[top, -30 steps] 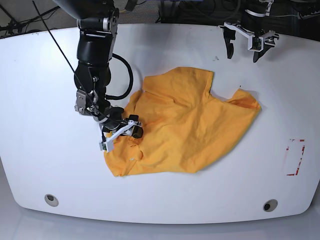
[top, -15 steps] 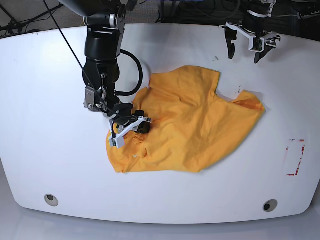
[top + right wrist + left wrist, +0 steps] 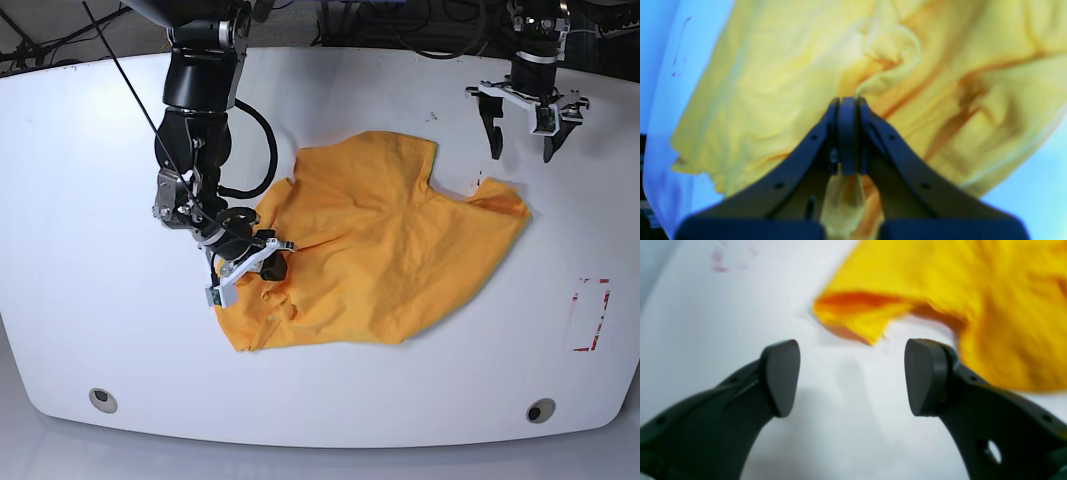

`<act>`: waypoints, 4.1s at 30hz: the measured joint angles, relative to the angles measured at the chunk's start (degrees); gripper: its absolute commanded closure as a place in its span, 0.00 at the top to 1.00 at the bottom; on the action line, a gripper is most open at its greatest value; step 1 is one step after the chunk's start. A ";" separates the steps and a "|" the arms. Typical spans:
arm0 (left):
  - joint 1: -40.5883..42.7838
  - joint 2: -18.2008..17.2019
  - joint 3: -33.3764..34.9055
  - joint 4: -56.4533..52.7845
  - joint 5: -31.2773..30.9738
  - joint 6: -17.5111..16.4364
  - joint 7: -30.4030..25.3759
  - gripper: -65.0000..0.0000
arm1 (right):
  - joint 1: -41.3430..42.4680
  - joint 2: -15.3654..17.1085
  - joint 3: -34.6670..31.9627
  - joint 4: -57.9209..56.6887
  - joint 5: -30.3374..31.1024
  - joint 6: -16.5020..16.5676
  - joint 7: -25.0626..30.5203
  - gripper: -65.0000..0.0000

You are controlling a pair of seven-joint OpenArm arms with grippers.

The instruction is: Fold the T-shirt properly

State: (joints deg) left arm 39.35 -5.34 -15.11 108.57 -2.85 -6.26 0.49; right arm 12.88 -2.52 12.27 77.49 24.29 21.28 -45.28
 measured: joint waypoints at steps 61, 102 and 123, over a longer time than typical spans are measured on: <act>-25.81 -4.15 6.45 -12.04 0.17 -3.89 21.18 0.00 | -11.72 8.07 -0.24 24.68 0.17 0.63 -1.36 0.00; -80.78 -24.39 6.38 -0.42 -1.27 -9.40 49.77 0.00 | 41.72 26.99 -9.11 10.16 1.51 7.85 -8.52 0.00; -75.54 -23.02 6.80 2.82 -1.44 -15.32 55.63 0.00 | 34.18 32.04 -4.02 23.80 3.28 12.20 -15.52 0.00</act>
State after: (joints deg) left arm -36.18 -28.36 -8.32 111.39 -4.29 -21.58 56.12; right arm 47.07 29.52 8.25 101.30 27.57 33.47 -60.80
